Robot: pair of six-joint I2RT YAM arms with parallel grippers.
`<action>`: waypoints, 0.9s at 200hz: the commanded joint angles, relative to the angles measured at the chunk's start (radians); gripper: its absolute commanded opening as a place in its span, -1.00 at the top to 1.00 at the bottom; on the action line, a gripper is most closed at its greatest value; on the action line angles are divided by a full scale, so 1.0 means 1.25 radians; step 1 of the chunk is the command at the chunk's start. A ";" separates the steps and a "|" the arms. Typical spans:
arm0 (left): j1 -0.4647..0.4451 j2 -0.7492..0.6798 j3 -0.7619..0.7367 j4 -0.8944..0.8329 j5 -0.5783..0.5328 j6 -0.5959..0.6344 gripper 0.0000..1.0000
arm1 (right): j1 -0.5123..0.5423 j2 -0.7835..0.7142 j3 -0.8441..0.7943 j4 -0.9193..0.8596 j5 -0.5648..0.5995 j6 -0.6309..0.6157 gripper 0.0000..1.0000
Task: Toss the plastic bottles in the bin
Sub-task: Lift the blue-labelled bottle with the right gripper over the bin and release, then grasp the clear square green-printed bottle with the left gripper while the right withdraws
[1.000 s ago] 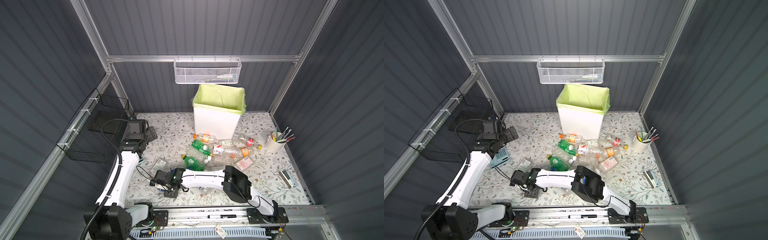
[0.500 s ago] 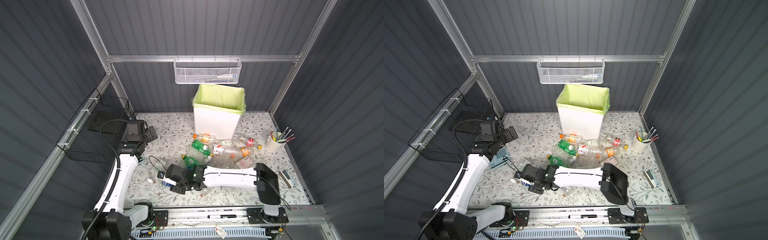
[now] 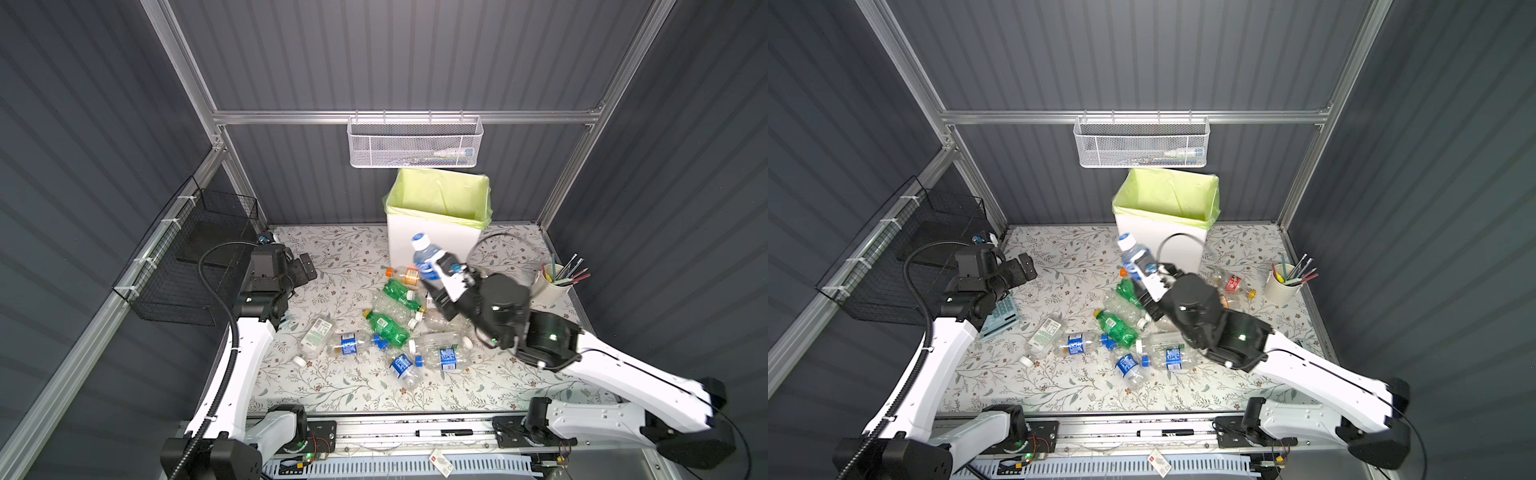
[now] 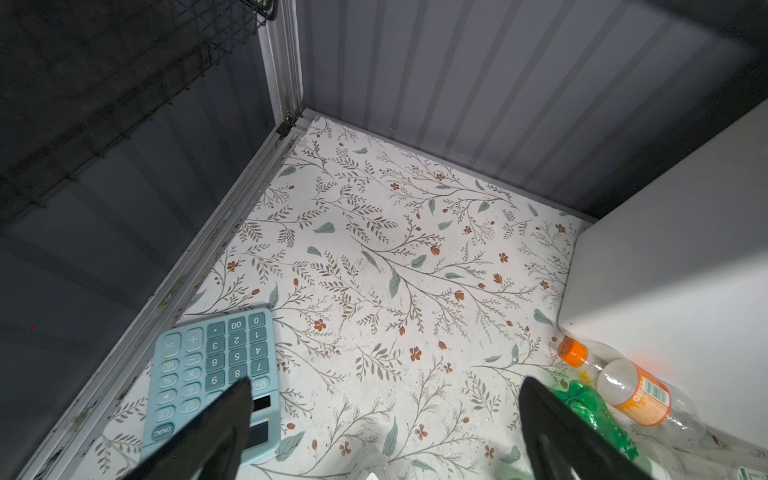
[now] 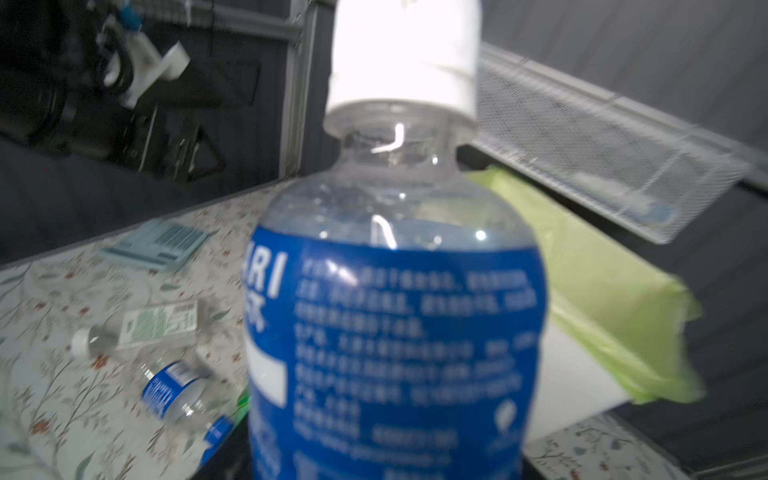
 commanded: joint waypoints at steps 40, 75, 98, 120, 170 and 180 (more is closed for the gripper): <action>0.004 -0.015 -0.048 0.030 0.044 -0.024 -1.00 | -0.277 0.019 0.118 0.193 -0.142 -0.158 -0.01; 0.004 -0.017 -0.056 0.032 0.043 -0.039 -0.99 | -0.452 0.250 0.289 0.083 -0.351 0.012 -0.04; 0.004 -0.016 -0.052 0.022 0.041 -0.039 -1.00 | -0.490 0.462 0.471 -0.112 -0.396 0.050 -0.12; 0.004 -0.016 -0.048 -0.004 0.026 -0.038 -0.99 | -0.521 0.585 0.603 -0.248 -0.331 0.091 -0.57; 0.003 -0.005 -0.042 -0.069 0.030 -0.001 -1.00 | -0.553 0.441 0.477 -0.141 -0.281 0.125 -0.98; 0.001 0.000 -0.042 -0.087 0.028 0.002 -0.99 | -0.560 0.414 0.447 -0.135 -0.276 0.135 -0.98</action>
